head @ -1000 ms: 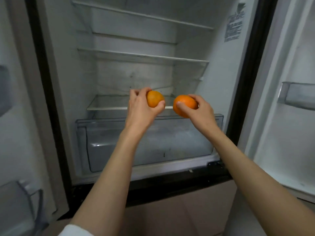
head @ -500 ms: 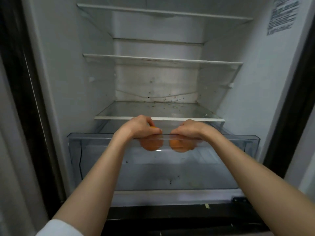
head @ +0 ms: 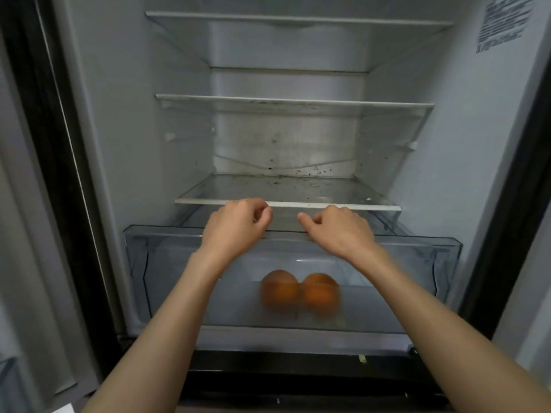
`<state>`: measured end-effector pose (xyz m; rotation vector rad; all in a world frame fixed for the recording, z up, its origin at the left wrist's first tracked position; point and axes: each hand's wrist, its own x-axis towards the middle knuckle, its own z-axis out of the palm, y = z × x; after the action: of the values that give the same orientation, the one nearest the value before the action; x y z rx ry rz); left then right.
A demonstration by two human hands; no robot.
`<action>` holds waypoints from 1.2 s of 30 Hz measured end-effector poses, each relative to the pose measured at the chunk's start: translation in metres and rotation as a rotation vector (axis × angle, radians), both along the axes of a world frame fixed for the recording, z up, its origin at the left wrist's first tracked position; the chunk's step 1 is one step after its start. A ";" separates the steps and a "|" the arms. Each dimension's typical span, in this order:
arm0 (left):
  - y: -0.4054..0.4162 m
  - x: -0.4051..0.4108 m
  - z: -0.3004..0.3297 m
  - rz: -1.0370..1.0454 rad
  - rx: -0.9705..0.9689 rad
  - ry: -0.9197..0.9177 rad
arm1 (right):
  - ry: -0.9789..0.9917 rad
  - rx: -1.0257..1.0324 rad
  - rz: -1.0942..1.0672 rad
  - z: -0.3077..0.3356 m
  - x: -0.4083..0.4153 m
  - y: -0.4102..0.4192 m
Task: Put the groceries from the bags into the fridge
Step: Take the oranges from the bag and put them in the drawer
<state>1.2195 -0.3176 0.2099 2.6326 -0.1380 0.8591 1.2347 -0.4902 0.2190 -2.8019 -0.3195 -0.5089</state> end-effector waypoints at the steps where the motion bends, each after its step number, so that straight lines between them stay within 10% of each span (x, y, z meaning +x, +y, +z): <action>1: 0.000 -0.007 -0.006 0.015 0.036 -0.113 | -0.073 -0.009 0.014 -0.004 -0.007 0.000; 5: 0.004 -0.035 -0.033 -0.050 0.144 -0.271 | -0.425 0.000 0.104 -0.031 -0.032 0.005; 11: 0.018 -0.095 -0.057 -0.092 0.233 -0.091 | -0.414 -0.020 0.139 -0.069 -0.082 0.017; 36: 0.252 -0.556 -0.246 0.711 -0.049 0.440 | 0.270 -0.138 0.946 -0.233 -0.414 0.308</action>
<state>0.6640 -0.0653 -0.0365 2.7580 0.9606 0.4243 0.8208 -0.1821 -0.0145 -2.3921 -1.5231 0.1157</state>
